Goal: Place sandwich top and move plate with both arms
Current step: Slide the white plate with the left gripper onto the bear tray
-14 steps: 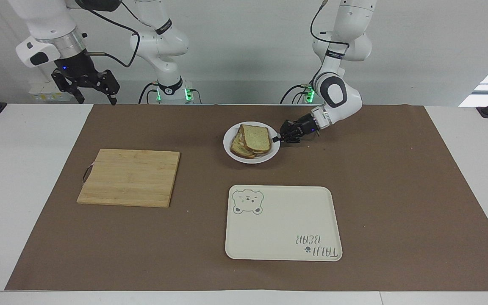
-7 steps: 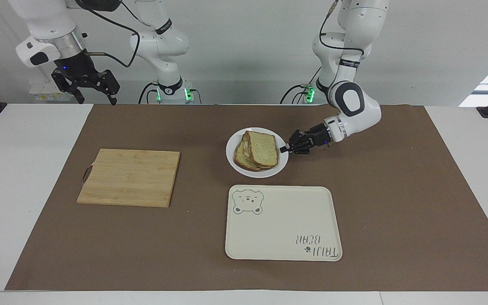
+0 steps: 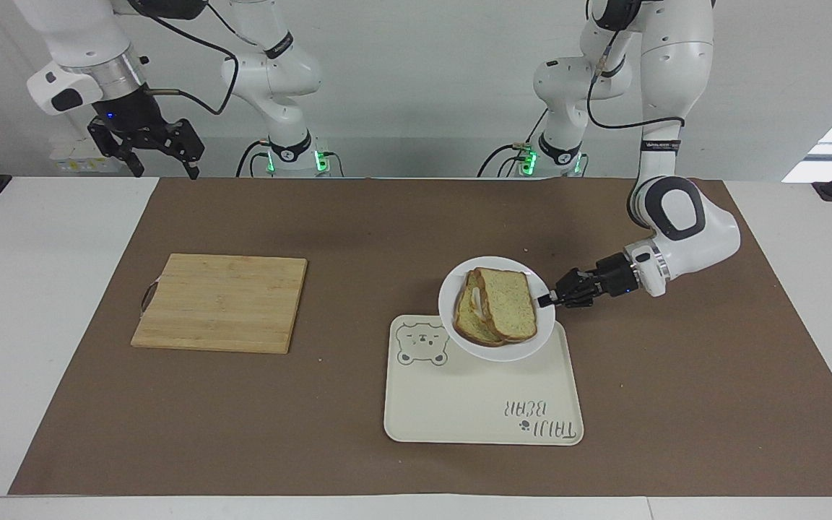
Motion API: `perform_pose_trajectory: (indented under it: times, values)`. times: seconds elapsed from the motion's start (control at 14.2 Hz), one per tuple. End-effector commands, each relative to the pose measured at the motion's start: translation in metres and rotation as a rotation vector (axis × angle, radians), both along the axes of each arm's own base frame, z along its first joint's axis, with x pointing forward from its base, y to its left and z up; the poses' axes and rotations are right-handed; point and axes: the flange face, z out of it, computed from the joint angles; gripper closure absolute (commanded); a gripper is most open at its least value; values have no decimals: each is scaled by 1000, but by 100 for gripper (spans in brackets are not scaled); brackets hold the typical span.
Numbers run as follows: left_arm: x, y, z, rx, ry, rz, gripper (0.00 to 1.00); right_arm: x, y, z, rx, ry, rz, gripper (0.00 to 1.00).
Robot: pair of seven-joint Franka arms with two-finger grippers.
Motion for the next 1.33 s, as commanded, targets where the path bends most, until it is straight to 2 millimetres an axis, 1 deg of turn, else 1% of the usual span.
perform_pose_trajectory:
  times: [0.0,0.07,0.14,0.28,0.42,0.56,0.63,0.84,1.12,1.19,1.26]
  values:
    - [42,-11,-8,-3,-22,-29,100,-3,-1,2,-5,-10,18,0]
    - [61,-10,-3,12,-58,-31,100,-3,-1,2,-5,-10,18,0]
    - [69,-12,-6,19,-68,-36,100,-3,-1,2,-5,-12,18,0]
    - [73,-24,-22,60,-74,-20,100,-3,-1,2,-5,-12,18,0]
    - [73,-38,-24,81,-83,-14,100,-3,-1,2,-5,-10,18,0]
    - [75,-44,-25,110,-82,25,100,-3,-1,2,-5,-12,18,0]
    - [74,-59,-25,138,-73,34,100,-3,-1,2,-5,-10,18,0]
    - [79,-60,-41,192,-75,32,100,-3,-1,2,-5,-12,18,0]
    - [78,-59,-41,225,-65,18,100,-3,-1,2,-5,-10,18,0]
    - [77,-62,-43,234,-55,14,96,-3,-1,2,-5,-10,18,0]
    - [77,-61,-42,252,-40,13,71,-3,-1,2,-5,-10,18,0]
